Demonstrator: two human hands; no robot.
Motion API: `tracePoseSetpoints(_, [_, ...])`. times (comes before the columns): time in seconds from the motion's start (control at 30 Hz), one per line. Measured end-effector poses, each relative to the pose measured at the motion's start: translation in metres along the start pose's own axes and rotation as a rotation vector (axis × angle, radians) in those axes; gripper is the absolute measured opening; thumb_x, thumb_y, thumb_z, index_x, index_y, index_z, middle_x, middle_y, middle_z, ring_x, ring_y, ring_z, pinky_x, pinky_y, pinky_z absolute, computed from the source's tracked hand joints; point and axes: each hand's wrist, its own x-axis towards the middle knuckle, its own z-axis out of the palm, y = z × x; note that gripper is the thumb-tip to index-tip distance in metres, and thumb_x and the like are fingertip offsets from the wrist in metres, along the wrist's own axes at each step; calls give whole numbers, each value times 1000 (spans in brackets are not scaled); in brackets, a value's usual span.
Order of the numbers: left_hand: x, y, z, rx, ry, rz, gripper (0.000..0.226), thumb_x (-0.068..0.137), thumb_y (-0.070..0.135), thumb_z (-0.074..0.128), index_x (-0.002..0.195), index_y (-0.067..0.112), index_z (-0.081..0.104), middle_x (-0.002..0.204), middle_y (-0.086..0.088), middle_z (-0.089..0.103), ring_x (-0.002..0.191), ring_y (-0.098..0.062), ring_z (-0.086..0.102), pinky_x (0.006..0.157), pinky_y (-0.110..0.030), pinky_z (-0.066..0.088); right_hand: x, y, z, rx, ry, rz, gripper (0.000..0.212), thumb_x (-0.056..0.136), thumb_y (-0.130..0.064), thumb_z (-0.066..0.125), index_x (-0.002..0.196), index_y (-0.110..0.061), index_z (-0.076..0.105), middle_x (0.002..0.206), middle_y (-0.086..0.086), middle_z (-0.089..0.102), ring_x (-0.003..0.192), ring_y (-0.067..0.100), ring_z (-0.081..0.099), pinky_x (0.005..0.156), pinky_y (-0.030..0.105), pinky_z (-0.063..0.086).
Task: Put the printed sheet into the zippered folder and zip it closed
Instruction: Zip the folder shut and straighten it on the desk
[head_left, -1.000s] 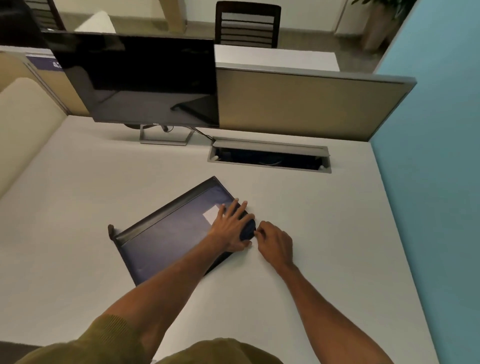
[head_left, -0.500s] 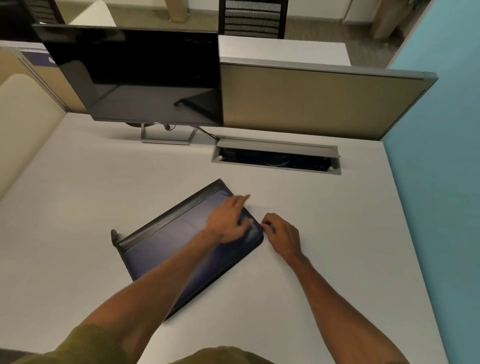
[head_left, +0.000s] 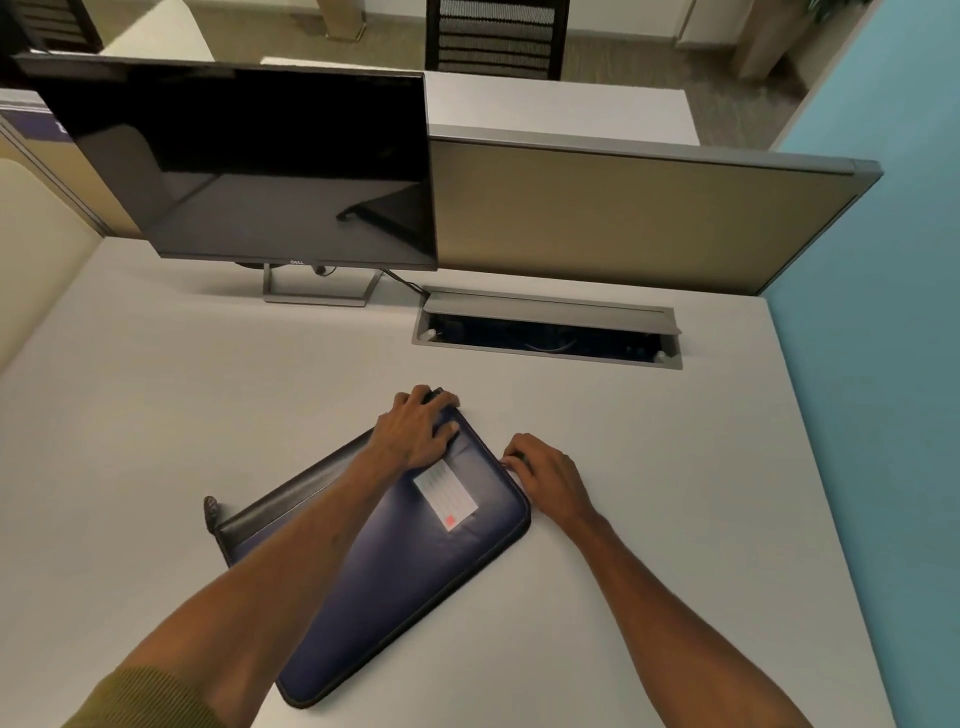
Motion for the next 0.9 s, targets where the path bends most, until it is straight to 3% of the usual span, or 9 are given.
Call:
tracePoseSetpoints(0.17, [1,0,12,1,51,-3,49,107,53,44,153,37,40,156,-4,45,141,-34,51,100,-50,60,31,-14,3,49,-9,-24,15,108,-21,58,106,-7,64,106,2,72,92,22,68,86,42,57])
tracePoseSetpoints(0.37, [3,-19,14,-164,97,-64,72,108,39,50,171,27,16,164,-4,50,146,-33,52,112,-52,52,61,-30,9,73,0,-21,17,110,-20,55,107,-6,64,107,6,71,93,22,68,89,42,58])
tracePoseSetpoints(0.73, [5,-28,16,-262,122,-57,65,107,31,47,167,30,23,161,3,55,145,-29,55,113,-53,51,109,-52,13,-5,-28,-43,20,111,-23,52,113,-7,63,115,7,71,98,25,68,92,38,58])
tracePoseSetpoints(0.9, [7,-29,15,-273,133,-49,51,103,28,48,153,28,37,154,3,61,135,-26,62,106,-48,56,118,-58,18,-37,-26,-26,19,111,-23,49,113,-9,63,115,5,71,99,27,69,91,40,57])
